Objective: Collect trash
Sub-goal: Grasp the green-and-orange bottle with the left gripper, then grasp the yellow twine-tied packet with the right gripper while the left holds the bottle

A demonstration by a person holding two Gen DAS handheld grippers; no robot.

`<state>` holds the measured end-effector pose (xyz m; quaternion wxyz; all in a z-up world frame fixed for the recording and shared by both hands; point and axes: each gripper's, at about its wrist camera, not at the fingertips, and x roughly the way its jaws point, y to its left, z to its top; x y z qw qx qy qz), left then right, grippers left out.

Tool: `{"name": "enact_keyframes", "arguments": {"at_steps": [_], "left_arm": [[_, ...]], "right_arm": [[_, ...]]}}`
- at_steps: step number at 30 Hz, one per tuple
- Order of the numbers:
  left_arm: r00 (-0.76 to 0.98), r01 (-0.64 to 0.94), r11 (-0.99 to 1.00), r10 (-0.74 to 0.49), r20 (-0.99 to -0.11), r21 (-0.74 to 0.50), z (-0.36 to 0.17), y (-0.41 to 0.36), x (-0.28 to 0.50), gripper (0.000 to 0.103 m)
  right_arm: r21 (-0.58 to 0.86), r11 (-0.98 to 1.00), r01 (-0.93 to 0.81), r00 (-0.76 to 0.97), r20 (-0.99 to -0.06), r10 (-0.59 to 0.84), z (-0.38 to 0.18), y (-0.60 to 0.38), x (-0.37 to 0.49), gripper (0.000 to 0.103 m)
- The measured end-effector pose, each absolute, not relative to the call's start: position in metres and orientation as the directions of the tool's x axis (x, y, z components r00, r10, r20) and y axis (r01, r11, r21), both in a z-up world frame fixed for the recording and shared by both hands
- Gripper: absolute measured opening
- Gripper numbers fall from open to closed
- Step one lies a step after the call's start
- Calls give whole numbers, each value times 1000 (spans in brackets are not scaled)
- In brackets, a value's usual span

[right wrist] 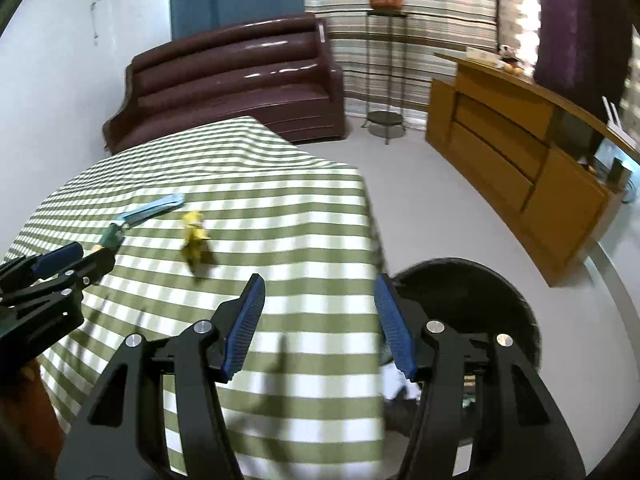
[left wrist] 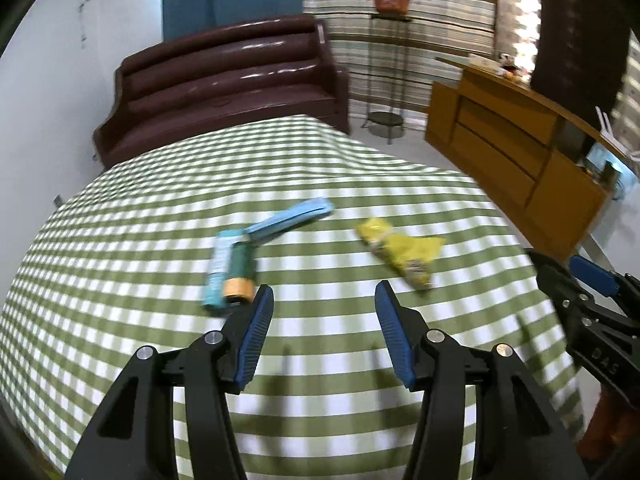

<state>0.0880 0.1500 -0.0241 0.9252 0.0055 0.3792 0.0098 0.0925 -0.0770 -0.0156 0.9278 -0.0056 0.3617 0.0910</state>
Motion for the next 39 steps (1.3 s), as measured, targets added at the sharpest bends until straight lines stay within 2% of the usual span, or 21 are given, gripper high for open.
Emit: {"name": "enact_keyframes", "arguments": {"at_steps": [13,17,24,39], "left_arm": [[653,-77,997,68,-754,23,-47,189,114,52],[635,-77,997,63,-770,18,-52,193,124,44],[620,-65,998,55,-783,19,-56,198,131,25],[626,-39,999,34,-779,13,-58,202,104,25]], "right_arm": [[62,970,-237,689,-693,213,-20,-32,112,55],[64,967,-247,680,-700,219,-21,-25,120,55],[72,961,-267,664,-710,237,-24,-14,131,56],[74,956,-283,651,-717,248,-28,-4,133,56]]}}
